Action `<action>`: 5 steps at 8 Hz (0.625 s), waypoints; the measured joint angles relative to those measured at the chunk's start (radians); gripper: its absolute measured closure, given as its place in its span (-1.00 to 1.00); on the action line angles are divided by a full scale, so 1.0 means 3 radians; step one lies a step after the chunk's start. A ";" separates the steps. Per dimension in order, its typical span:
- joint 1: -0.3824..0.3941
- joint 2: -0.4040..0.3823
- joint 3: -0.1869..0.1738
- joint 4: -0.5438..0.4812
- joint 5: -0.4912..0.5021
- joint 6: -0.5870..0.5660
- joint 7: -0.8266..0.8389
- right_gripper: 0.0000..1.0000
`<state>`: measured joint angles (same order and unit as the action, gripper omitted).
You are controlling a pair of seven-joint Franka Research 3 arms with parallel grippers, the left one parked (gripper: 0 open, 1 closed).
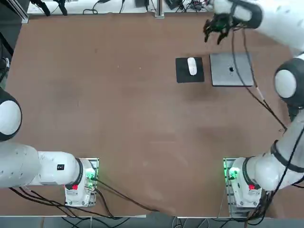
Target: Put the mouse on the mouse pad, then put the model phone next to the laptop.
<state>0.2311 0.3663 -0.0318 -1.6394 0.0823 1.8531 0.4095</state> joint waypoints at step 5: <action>-0.1679 -0.0209 -0.0118 -0.0264 -0.0310 -0.0589 -0.1464 -1.00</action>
<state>-0.2725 0.3037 -0.0671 -1.7186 -0.0108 1.6765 -0.0296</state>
